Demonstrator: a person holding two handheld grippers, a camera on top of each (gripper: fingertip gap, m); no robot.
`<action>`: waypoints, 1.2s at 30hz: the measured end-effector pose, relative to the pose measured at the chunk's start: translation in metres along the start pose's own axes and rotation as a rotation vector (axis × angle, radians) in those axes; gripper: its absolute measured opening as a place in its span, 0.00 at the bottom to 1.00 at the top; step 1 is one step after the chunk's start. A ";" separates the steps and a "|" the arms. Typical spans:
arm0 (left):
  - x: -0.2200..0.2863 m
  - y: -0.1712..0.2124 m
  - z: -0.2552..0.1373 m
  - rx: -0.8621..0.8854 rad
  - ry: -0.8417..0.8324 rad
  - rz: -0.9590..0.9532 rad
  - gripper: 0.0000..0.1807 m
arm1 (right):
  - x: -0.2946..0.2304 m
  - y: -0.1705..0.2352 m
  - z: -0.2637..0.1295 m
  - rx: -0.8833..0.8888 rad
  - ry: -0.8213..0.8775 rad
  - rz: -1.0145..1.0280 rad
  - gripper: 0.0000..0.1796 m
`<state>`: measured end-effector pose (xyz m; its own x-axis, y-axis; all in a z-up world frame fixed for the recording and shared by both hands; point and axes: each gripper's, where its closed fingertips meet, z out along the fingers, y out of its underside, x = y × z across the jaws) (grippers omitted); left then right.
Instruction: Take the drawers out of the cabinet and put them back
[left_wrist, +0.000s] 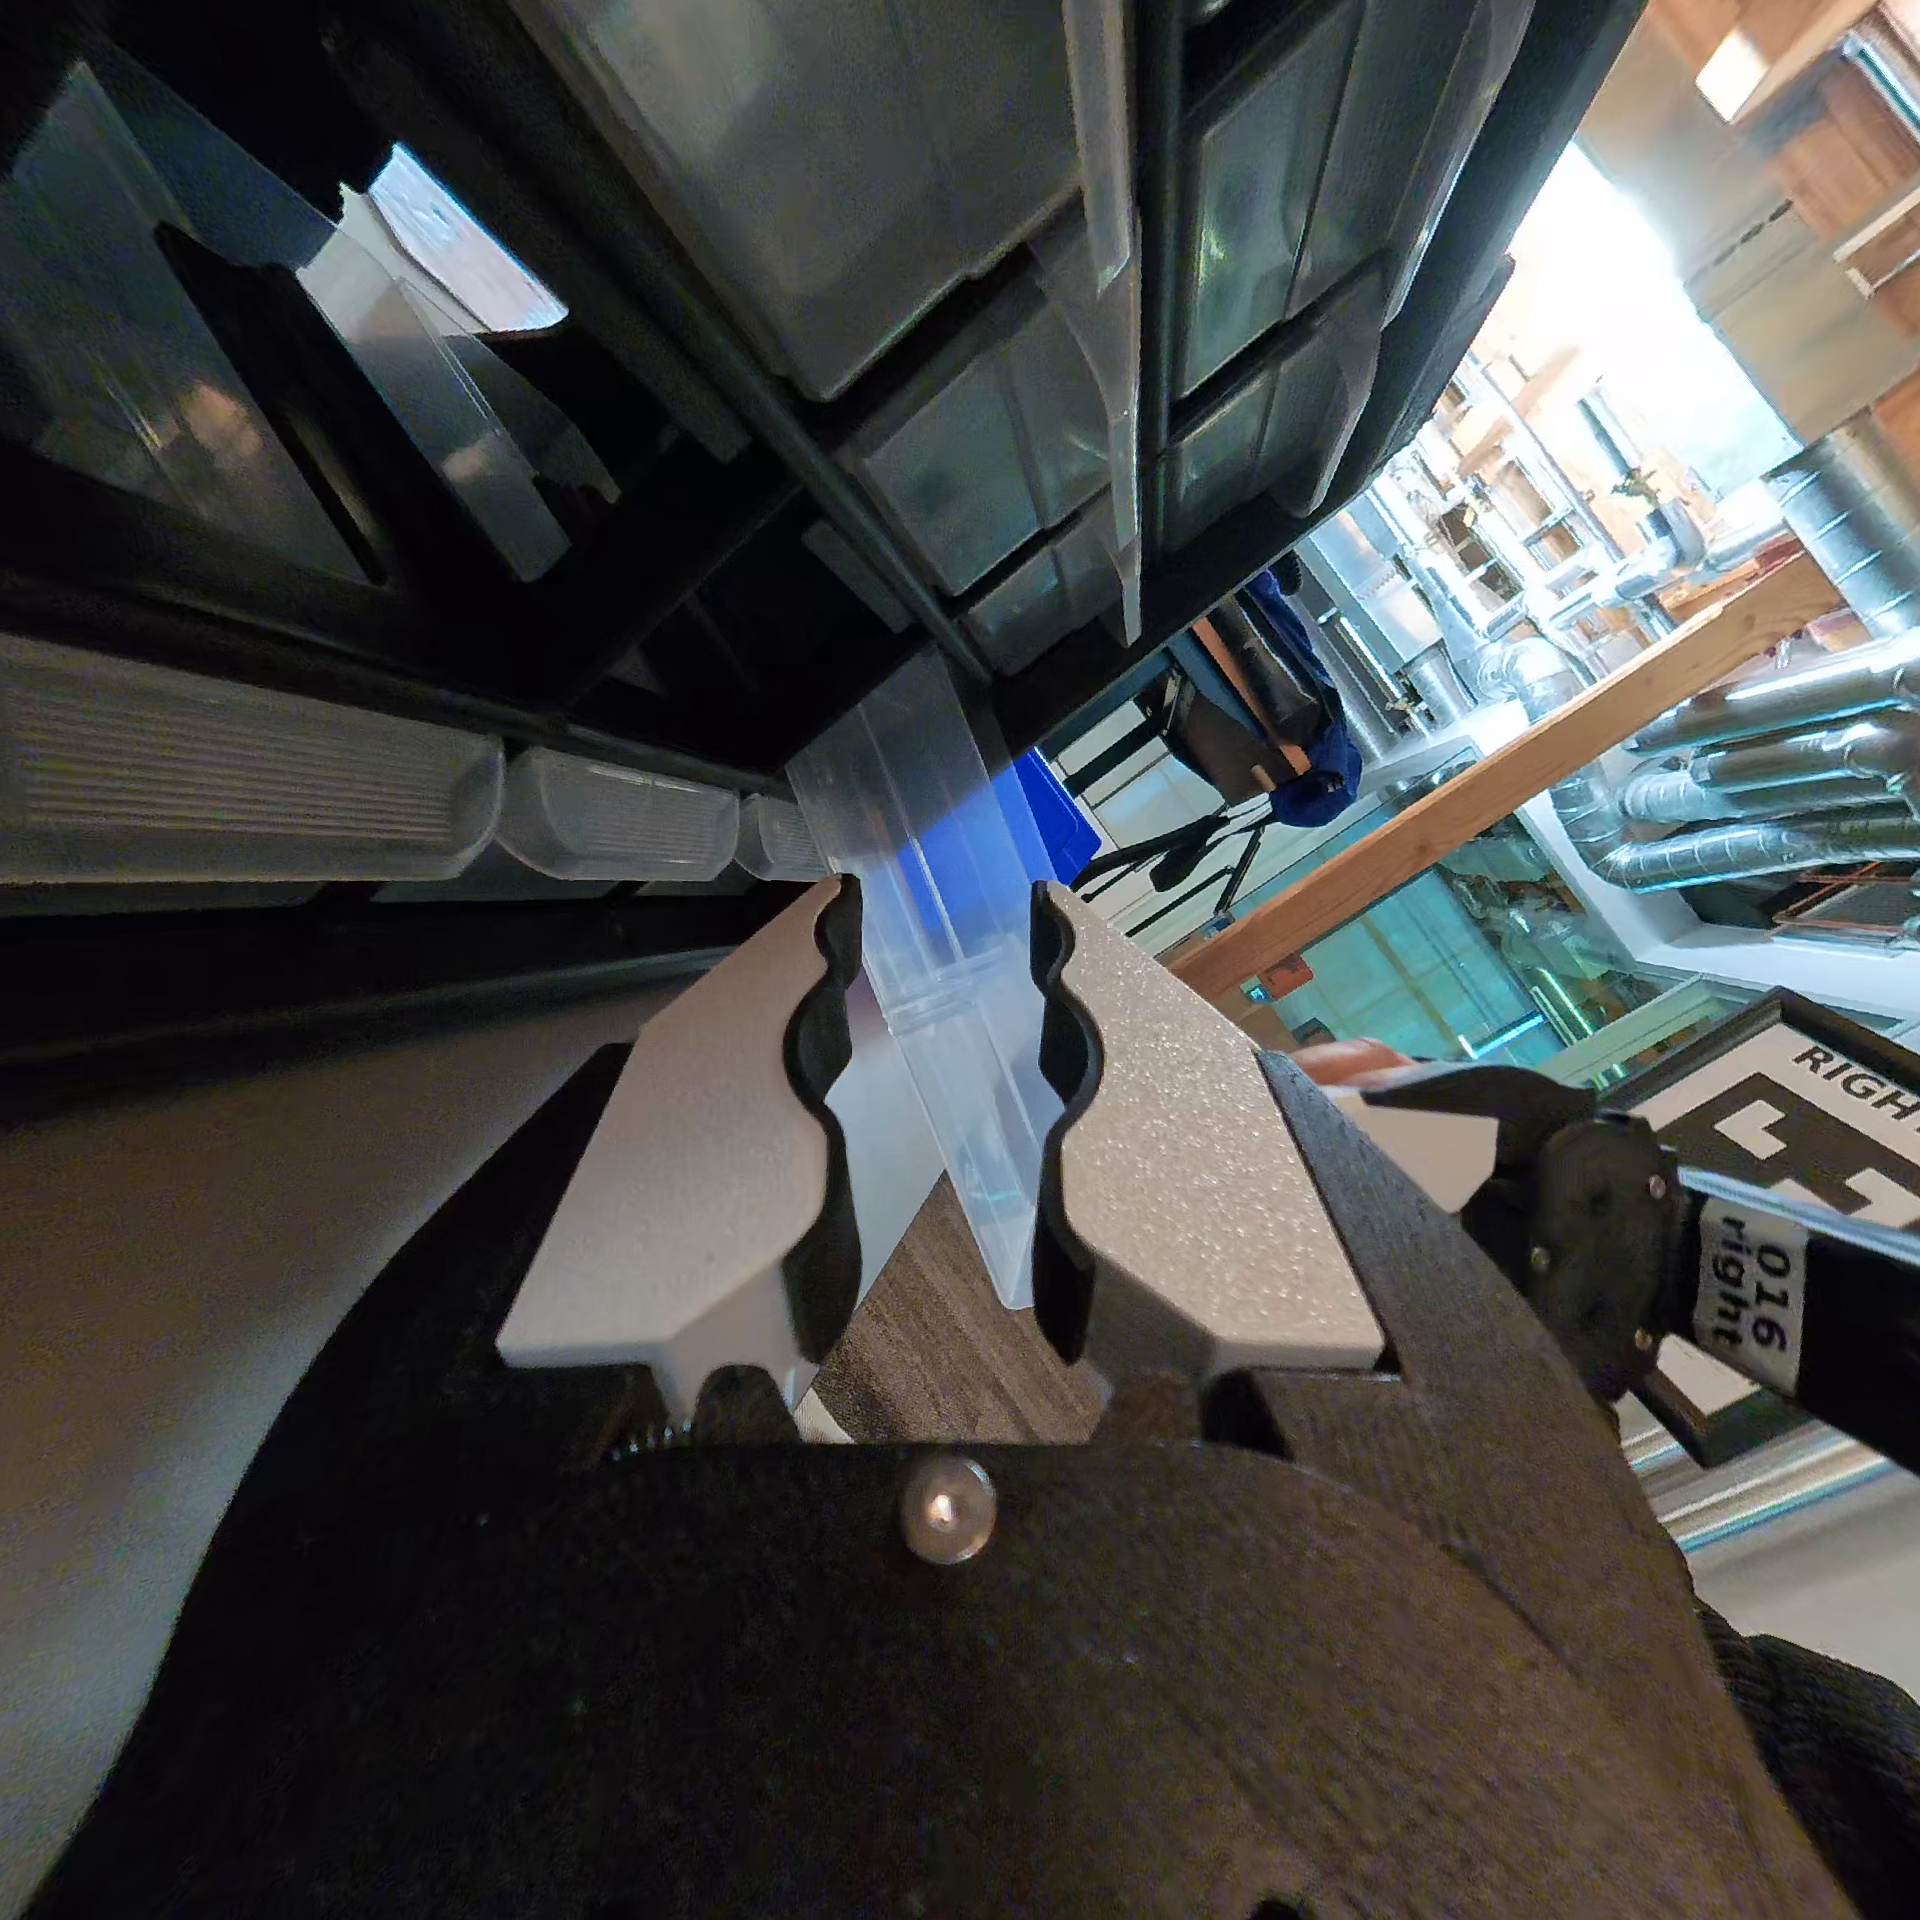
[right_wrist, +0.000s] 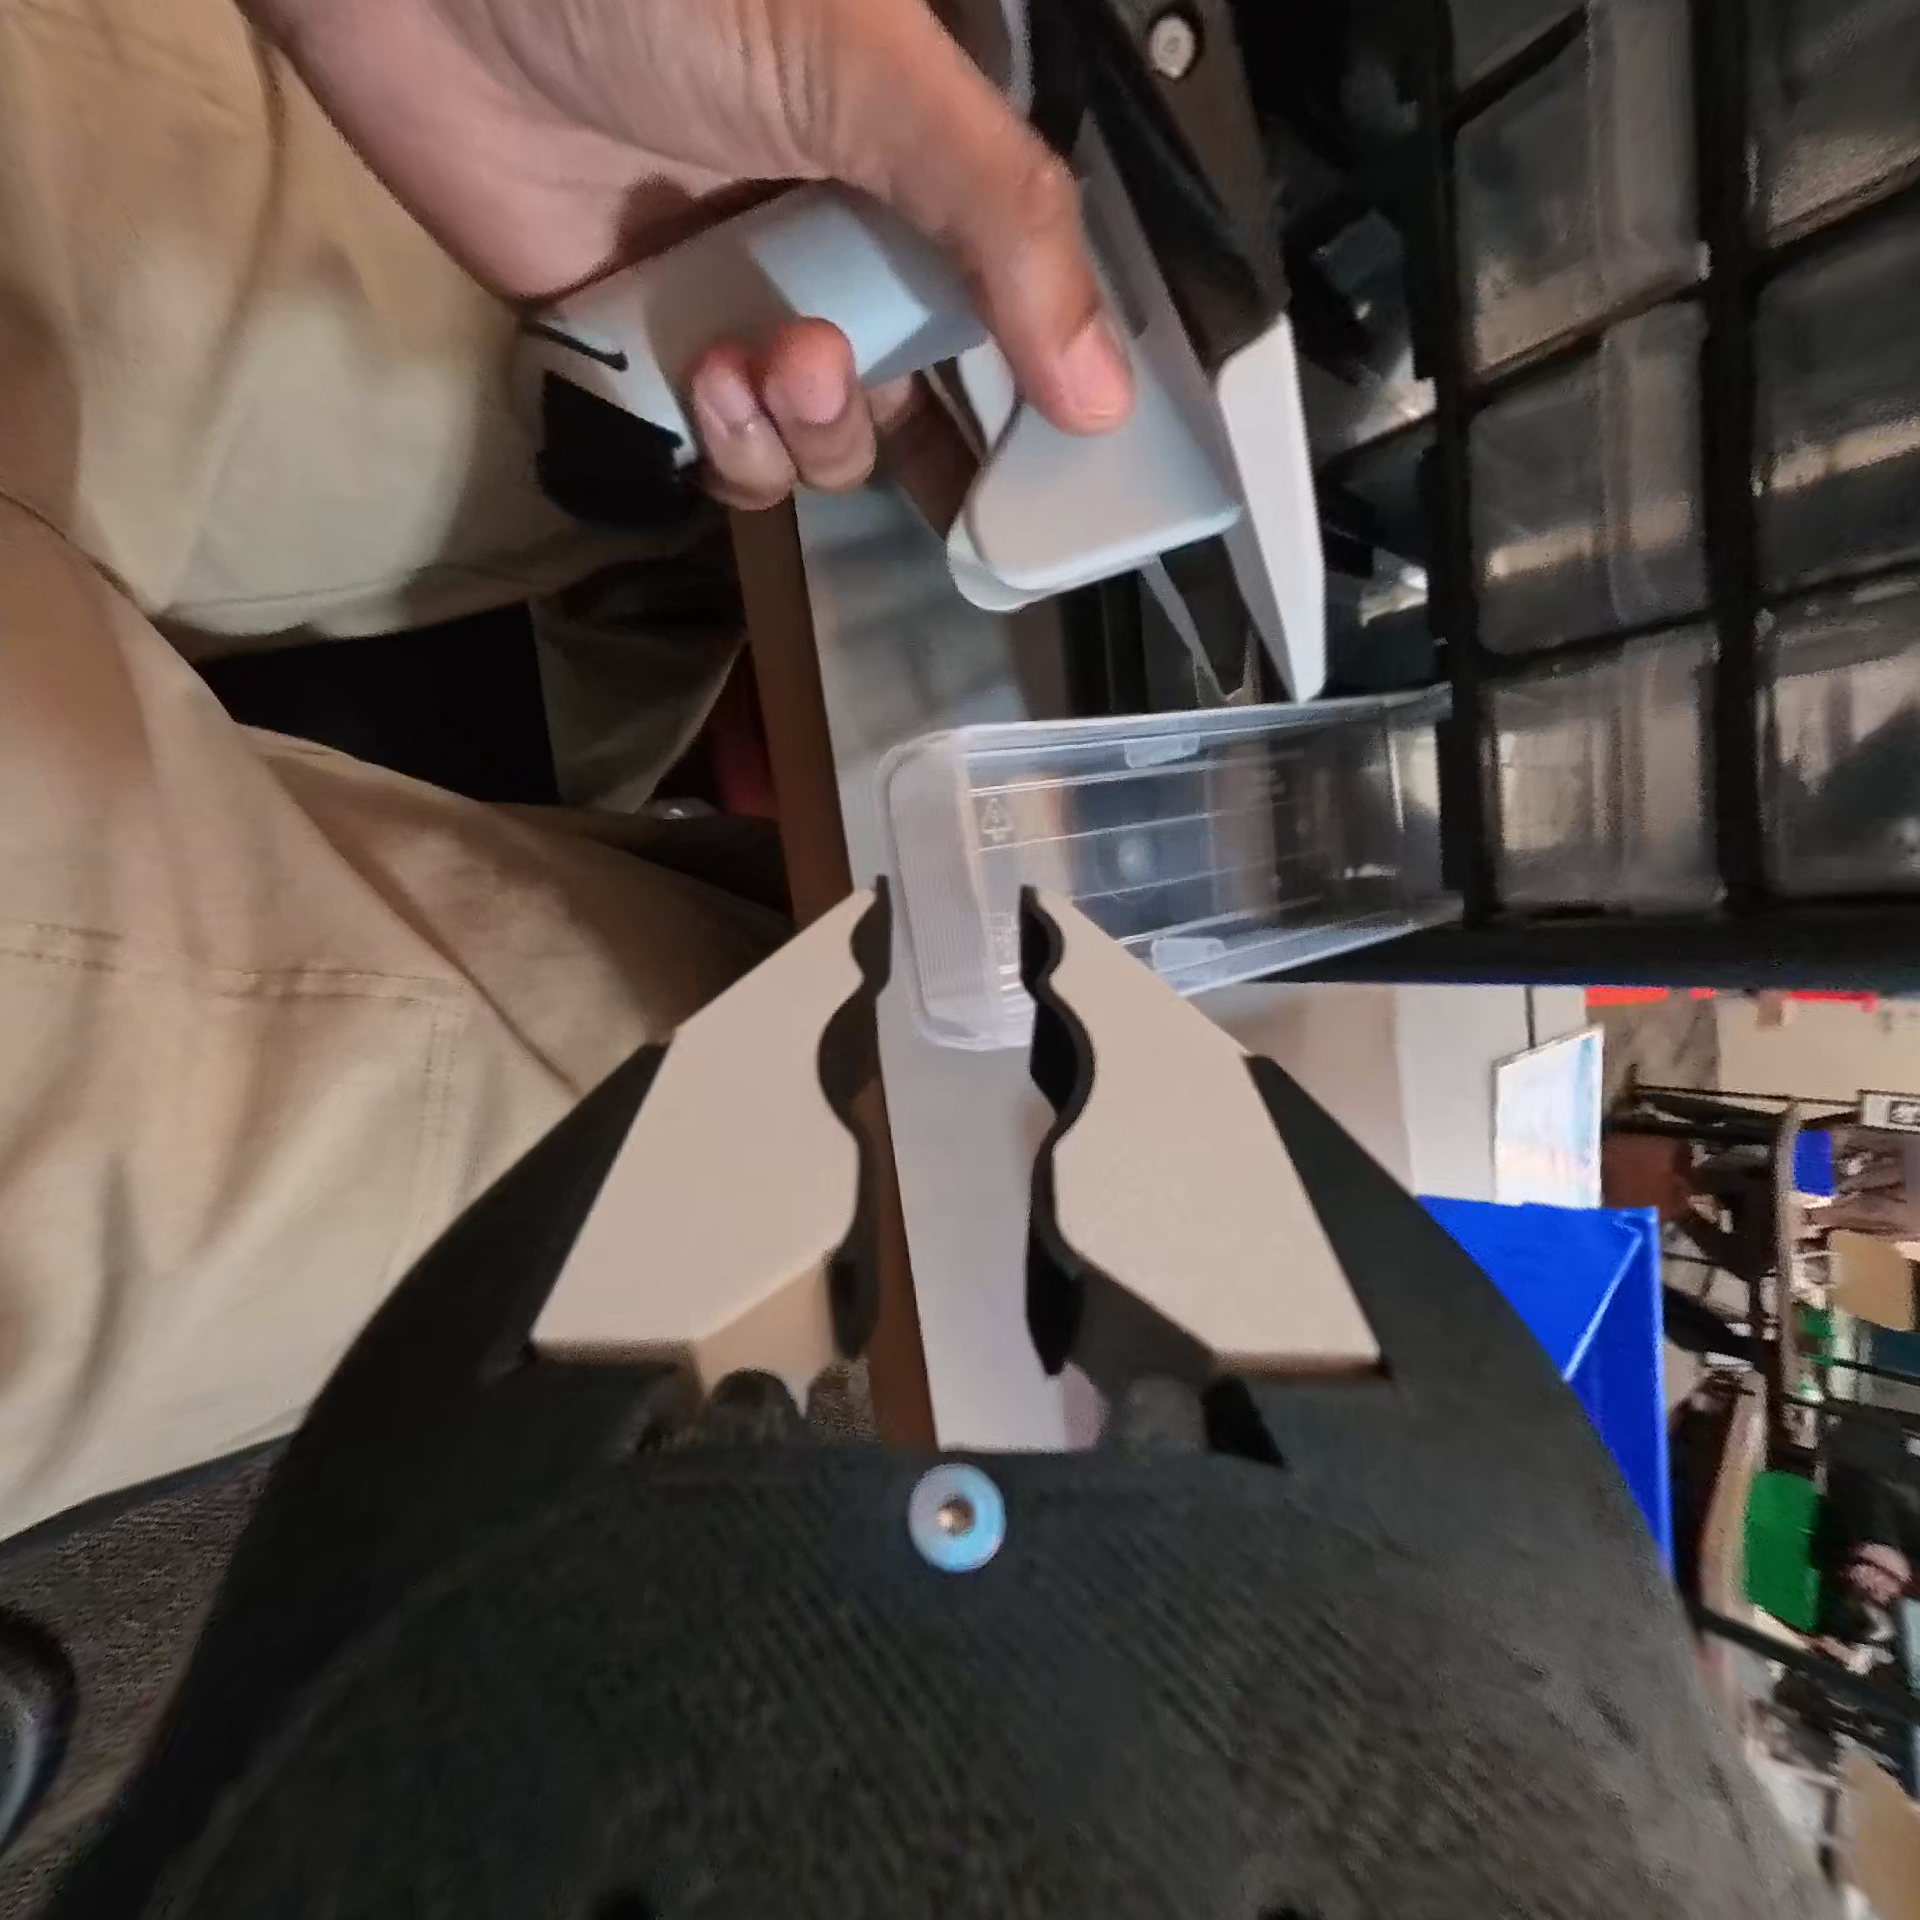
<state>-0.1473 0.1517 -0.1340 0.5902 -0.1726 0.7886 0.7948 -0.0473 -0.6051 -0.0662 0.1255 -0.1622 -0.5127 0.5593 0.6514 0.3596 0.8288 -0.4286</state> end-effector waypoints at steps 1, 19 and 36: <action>0.000 0.000 0.000 0.003 -0.001 0.000 0.16 | -0.002 -0.001 0.001 0.000 0.003 -0.022 0.10; 0.000 -0.026 -0.010 0.081 -0.016 0.061 0.13 | 0.036 -0.042 -0.044 0.377 -0.078 0.387 0.10; -0.001 -0.028 -0.010 0.086 -0.014 0.054 0.13 | 0.085 -0.053 -0.119 0.846 -0.235 0.818 0.10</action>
<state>-0.1711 0.1435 -0.1188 0.6340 -0.1591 0.7568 0.7705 0.0464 -0.6357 -0.0362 0.1276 -0.0096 -0.5323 0.8408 -0.0985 0.0640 -0.0761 -0.9950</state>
